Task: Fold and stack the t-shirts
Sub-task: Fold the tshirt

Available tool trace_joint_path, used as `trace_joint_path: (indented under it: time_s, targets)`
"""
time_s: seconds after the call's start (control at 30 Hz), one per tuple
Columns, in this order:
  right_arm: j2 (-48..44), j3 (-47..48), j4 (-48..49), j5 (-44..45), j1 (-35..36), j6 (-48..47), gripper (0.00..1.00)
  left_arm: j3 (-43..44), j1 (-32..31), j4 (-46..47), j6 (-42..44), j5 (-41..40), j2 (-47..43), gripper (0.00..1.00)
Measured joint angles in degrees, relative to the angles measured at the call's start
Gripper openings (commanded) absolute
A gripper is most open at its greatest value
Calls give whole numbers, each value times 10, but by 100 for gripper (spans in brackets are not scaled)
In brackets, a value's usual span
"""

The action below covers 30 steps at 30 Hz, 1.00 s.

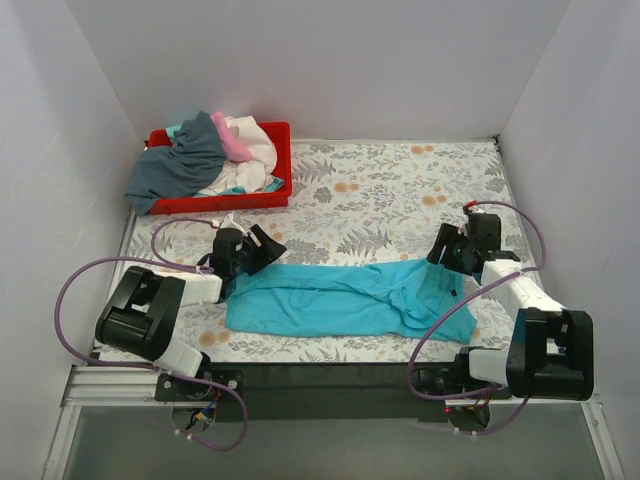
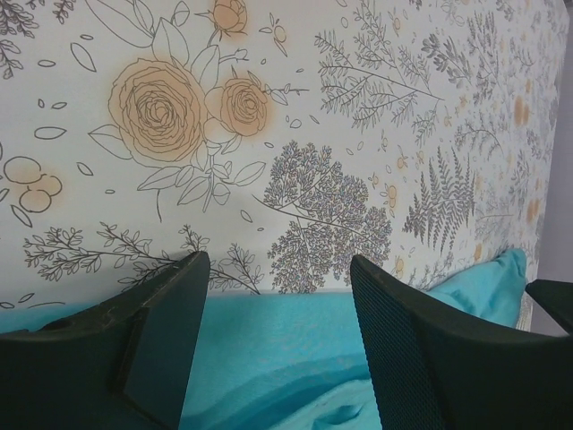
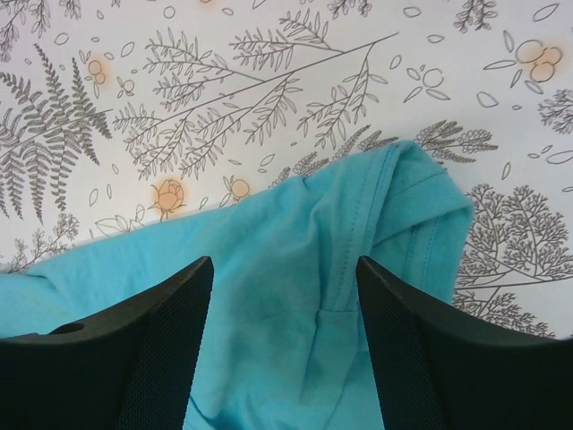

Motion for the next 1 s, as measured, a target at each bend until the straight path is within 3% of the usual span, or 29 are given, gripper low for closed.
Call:
trace_joint_path:
  time_s: [0.27,0.37,0.47,0.5,0.57,0.6,1.0]
  targets:
    - [31,0,21,-10,-32,-5,54,1,0,6,-2,4,5,60]
    - [39,0,24,-14,-38,-9,47,1,0,6,-1,3,5,60]
    - [47,0,35,-19,-40,-11,30,1,0,6,-1,3,5,60]
    - [50,0,38,-22,-40,-11,16,1,0,5,-1,3,5,60]
    - [56,-1,42,-27,-43,-13,3,1,0,5,-1,2,5,60]
    - [58,-1,43,-29,-46,-13,1,1,0,5,-1,2,5,60]
    - [1,-43,48,-18,-101,-3,1,1,0,-2,-3,-6,0,60]
